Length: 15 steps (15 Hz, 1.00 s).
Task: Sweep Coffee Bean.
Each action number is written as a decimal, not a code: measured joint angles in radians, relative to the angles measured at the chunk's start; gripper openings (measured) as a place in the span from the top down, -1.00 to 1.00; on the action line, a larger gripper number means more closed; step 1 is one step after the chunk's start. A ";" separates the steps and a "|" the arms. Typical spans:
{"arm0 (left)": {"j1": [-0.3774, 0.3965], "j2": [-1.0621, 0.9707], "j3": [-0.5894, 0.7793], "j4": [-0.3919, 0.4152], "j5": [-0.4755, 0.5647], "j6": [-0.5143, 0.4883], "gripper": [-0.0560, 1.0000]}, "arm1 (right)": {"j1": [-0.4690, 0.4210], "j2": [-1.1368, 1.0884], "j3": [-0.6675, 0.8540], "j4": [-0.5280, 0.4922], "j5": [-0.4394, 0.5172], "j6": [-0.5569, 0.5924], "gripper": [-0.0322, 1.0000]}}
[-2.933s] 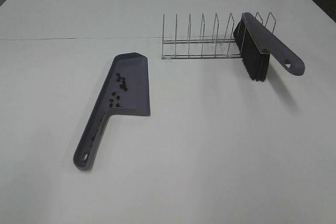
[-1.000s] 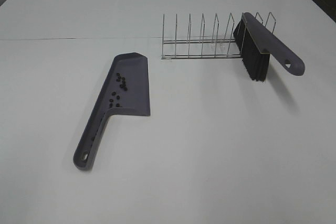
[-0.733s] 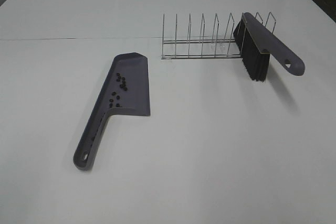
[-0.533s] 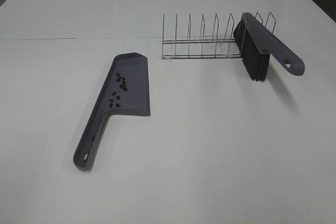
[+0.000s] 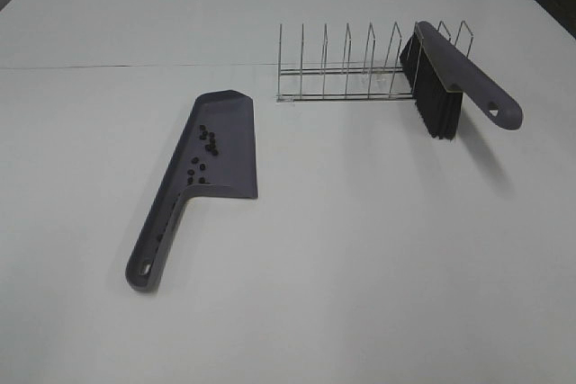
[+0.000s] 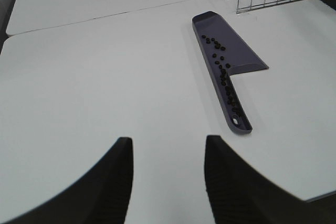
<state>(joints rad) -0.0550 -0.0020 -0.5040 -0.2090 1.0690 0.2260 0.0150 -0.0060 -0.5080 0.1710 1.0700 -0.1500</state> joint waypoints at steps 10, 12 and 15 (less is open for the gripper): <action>-0.001 0.000 0.000 0.000 0.000 0.000 0.14 | -0.062 0.000 0.000 0.000 -0.001 0.000 -0.28; -0.001 0.000 0.000 0.000 0.000 0.000 0.14 | -0.066 0.000 0.000 0.000 -0.003 0.000 -0.28; -0.001 0.000 0.000 0.000 0.000 0.000 0.14 | -0.055 0.000 0.000 0.001 -0.003 0.000 -0.28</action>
<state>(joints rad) -0.0560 -0.0020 -0.5040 -0.2090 1.0690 0.2260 -0.0400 -0.0060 -0.5080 0.1720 1.0670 -0.1500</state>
